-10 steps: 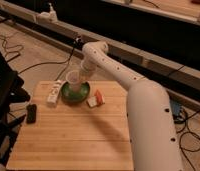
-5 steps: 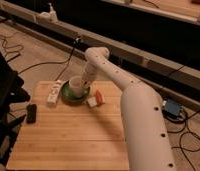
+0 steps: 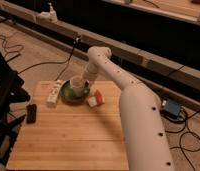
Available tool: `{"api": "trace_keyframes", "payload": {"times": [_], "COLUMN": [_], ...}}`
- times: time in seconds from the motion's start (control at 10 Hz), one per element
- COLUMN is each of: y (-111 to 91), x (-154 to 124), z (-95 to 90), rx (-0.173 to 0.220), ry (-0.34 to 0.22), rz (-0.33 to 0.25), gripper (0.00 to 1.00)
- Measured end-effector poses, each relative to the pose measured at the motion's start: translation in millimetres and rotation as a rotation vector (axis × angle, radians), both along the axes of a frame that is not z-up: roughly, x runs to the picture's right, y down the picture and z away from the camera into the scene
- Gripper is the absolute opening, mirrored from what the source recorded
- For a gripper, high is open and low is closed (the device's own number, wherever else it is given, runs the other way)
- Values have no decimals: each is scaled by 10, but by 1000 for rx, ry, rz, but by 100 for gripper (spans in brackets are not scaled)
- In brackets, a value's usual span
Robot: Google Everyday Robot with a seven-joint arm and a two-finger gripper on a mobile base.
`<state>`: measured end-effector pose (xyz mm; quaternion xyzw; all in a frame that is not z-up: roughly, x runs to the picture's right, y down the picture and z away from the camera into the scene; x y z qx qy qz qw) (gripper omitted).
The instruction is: Place the ceramic cup in the ceramic bowl
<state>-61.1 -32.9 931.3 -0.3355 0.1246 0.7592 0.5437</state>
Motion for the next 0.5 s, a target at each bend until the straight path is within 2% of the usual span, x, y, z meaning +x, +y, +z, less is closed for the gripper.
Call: {"api": "trace_keyframes", "payload": {"times": [0.2,0.5], "y": [-134,-360], "x": [120,255], "z": [-110,-388], "rx": [35,105], "ry": [15,18], "rz": [1,25], "gripper": [75,75]}}
